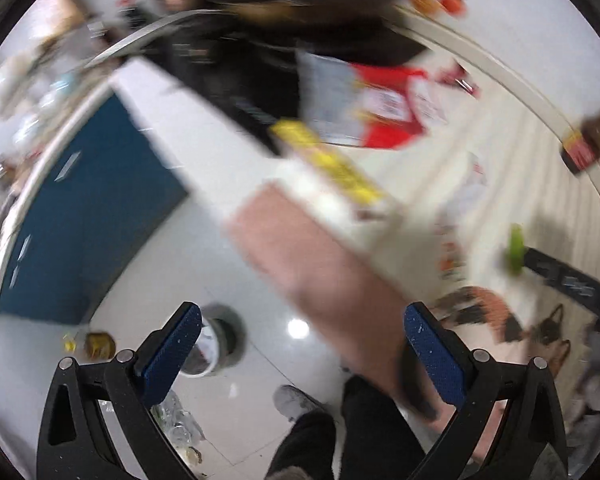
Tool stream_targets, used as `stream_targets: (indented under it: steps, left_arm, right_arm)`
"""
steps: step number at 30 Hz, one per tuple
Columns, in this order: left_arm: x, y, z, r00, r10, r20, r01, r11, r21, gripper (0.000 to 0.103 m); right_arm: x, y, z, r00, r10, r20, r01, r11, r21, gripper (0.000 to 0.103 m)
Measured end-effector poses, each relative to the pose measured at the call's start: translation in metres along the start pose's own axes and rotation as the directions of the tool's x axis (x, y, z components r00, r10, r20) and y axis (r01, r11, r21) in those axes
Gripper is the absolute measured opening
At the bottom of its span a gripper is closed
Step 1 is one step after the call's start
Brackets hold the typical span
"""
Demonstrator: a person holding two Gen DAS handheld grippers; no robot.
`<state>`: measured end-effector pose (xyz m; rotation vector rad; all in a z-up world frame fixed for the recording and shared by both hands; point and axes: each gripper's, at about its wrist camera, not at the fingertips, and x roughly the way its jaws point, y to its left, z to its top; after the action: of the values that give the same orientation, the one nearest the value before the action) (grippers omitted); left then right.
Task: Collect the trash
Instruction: 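Grasp the clear plastic bag with the left tool while the right tool grasps the green stalk, then carry the plastic bag and green stalk to the bin and open both tools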
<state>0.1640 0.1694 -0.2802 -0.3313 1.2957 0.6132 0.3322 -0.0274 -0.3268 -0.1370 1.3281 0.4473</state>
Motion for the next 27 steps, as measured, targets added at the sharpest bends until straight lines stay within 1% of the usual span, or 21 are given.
stream_targets:
  steps: [1, 3, 5, 6, 7, 8, 9, 11, 13, 15, 16, 17, 18, 20, 22, 24, 27]
  left_arm:
    - [0.008, -0.013, 0.009, 1.0, -0.015, -0.021, 0.015, 1.0, 0.018, 0.103]
    - [0.025, -0.035, 0.022, 0.997, -0.035, -0.066, 0.038, 0.998, 0.043, 0.103]
    - [0.039, -0.051, 0.033, 0.993, -0.054, -0.104, 0.061, 0.996, 0.059, 0.103]
    - [0.047, -0.059, 0.038, 0.991, -0.063, -0.12, 0.071, 0.995, 0.066, 0.103]
    - [0.053, -0.068, 0.04, 0.989, -0.062, -0.134, 0.073, 0.994, 0.075, 0.103]
    - [0.059, -0.073, 0.044, 0.988, -0.062, -0.144, 0.075, 0.994, 0.084, 0.103]
    - [0.064, -0.08, 0.045, 0.987, -0.063, -0.151, 0.078, 0.993, 0.092, 0.101]
    - [0.071, -0.09, 0.048, 0.984, -0.066, -0.163, 0.083, 0.992, 0.099, 0.093]
    - [0.078, -0.101, 0.052, 0.982, -0.068, -0.175, 0.087, 0.99, 0.108, 0.088]
    - [0.084, -0.11, 0.057, 0.981, -0.074, -0.18, 0.095, 0.989, 0.113, 0.086]
    - [0.087, -0.115, 0.059, 0.981, -0.076, -0.179, 0.098, 0.988, 0.119, 0.084]
    - [0.088, -0.118, 0.06, 0.981, -0.076, -0.18, 0.099, 0.987, 0.125, 0.071]
    - [0.091, -0.123, 0.062, 0.98, -0.075, -0.187, 0.1, 0.986, 0.13, 0.062]
    - [0.096, -0.13, 0.064, 0.975, -0.076, -0.208, 0.106, 0.985, 0.135, 0.031]
    - [0.098, -0.136, 0.064, 0.975, -0.074, -0.209, 0.107, 0.983, 0.151, 0.01]
    - [0.095, -0.142, 0.063, 0.978, -0.072, -0.198, 0.106, 0.98, 0.167, 0.004]
    - [0.078, -0.145, 0.063, 0.984, -0.082, -0.158, 0.11, 0.978, 0.177, 0.002]
  right_arm:
    - [0.014, -0.006, 0.006, 1.0, 0.007, -0.017, -0.007, 1.0, 0.0, 0.078]
    - [0.036, -0.009, 0.014, 0.999, 0.022, -0.046, -0.022, 1.0, -0.004, 0.076]
    - [0.052, -0.011, 0.02, 0.997, 0.038, -0.068, -0.04, 0.999, -0.015, 0.068]
    - [0.048, -0.007, 0.021, 0.999, 0.031, -0.013, -0.032, 0.998, -0.053, 0.061]
    - [0.048, -0.003, 0.02, 1.0, 0.023, -0.009, -0.024, 0.996, -0.089, 0.037]
    - [0.05, -0.002, 0.02, 1.0, 0.01, -0.02, -0.012, 0.994, -0.105, 0.018]
    - [0.049, -0.006, 0.019, 1.0, 0.009, -0.01, -0.01, 0.995, -0.101, 0.016]
    - [0.048, -0.018, 0.018, 1.0, 0.019, -0.015, -0.02, 0.996, -0.084, 0.012]
    - [0.046, -0.035, 0.017, 1.0, 0.014, -0.022, -0.015, 0.998, -0.064, 0.012]
    - [0.043, -0.052, 0.015, 1.0, 0.008, -0.029, -0.009, 0.999, -0.047, 0.012]
    - [0.041, -0.062, 0.014, 1.0, 0.004, -0.031, -0.006, 0.999, -0.038, 0.012]
    - [0.041, -0.068, 0.014, 0.999, 0.002, -0.033, -0.003, 0.999, -0.034, 0.012]
    - [0.041, -0.077, 0.015, 0.999, 0.0, -0.036, -0.001, 1.0, -0.028, 0.012]
    - [0.041, -0.087, 0.015, 0.999, -0.009, -0.044, 0.007, 1.0, -0.024, 0.012]
    - [0.039, -0.095, 0.021, 0.999, -0.02, -0.045, 0.019, 1.0, -0.023, 0.012]
    - [0.036, -0.106, 0.02, 0.999, -0.019, -0.051, 0.018, 1.0, -0.011, 0.012]
    - [0.03, -0.107, 0.019, 0.999, -0.013, -0.049, 0.013, 1.0, 0.003, 0.011]
